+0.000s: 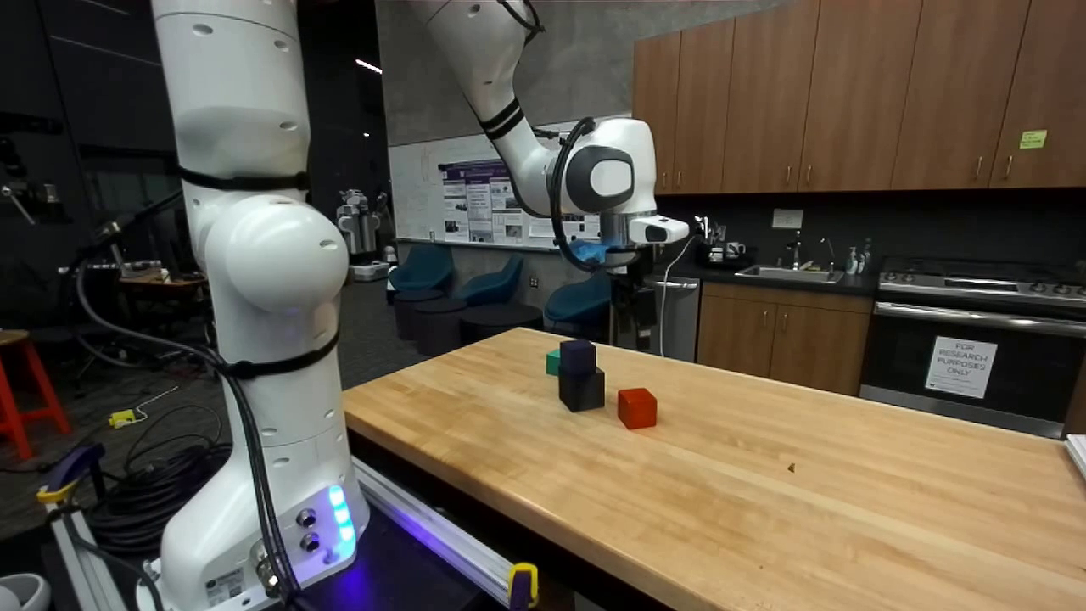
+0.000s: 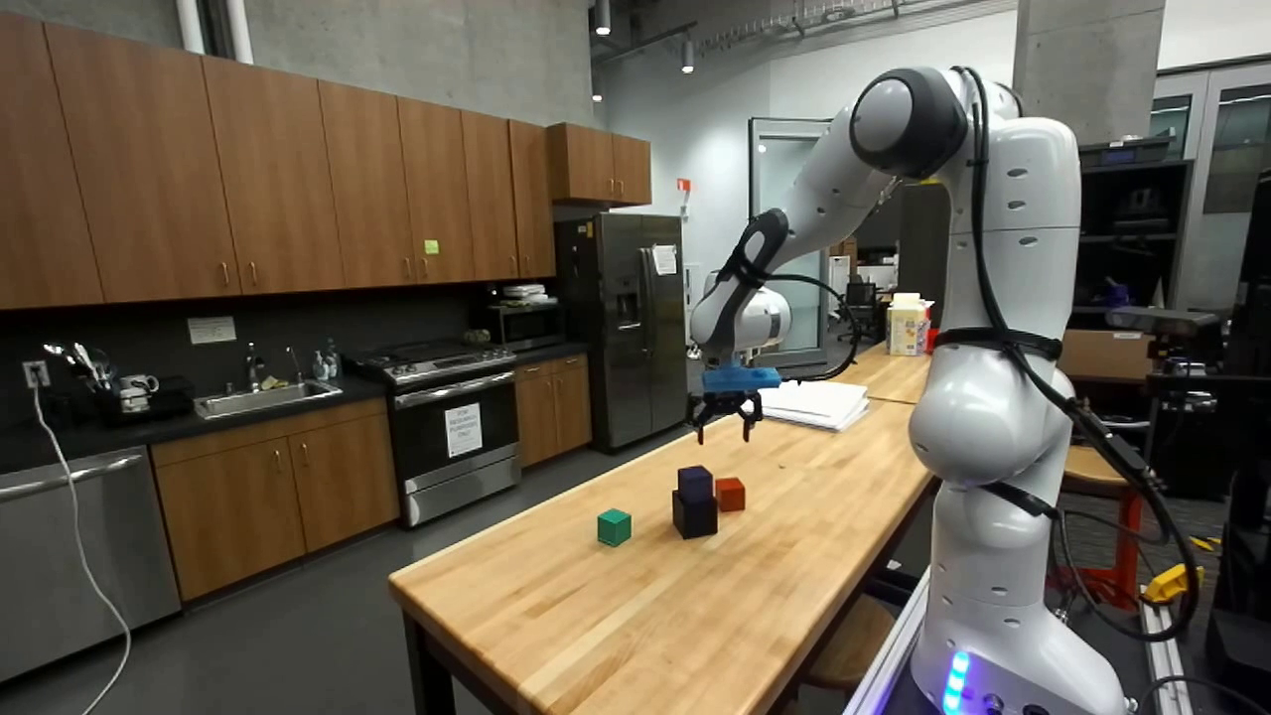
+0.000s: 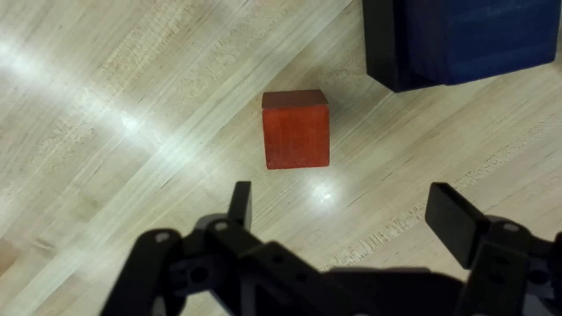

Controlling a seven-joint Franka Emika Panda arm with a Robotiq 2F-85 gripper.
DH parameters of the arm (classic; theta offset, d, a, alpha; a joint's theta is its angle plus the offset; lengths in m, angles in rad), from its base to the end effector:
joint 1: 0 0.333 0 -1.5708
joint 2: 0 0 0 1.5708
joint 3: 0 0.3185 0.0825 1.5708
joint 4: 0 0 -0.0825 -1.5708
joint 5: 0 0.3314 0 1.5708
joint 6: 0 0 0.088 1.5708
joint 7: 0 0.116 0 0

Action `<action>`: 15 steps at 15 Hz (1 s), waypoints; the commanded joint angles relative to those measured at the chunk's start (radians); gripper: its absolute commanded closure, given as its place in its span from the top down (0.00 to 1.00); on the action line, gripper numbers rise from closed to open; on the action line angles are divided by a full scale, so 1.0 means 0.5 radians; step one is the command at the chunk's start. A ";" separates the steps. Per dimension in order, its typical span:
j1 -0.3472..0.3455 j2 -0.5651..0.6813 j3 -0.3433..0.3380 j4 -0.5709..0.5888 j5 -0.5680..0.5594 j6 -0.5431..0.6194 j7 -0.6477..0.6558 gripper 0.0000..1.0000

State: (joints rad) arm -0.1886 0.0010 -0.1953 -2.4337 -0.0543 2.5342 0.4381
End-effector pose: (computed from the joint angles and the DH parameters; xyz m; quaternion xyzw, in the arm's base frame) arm 0.4265 -0.1719 0.3463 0.9238 -0.3792 0.0502 0.0153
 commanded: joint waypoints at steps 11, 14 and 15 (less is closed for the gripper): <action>-0.007 0.263 -0.031 0.040 0.089 0.053 -0.094 1.00; -0.008 0.312 -0.035 0.056 0.129 0.067 -0.164 1.00; -0.011 0.327 -0.035 0.062 0.150 0.074 -0.196 1.00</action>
State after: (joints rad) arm -0.1891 0.1336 -0.2074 -2.4235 -0.0145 2.5574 0.3966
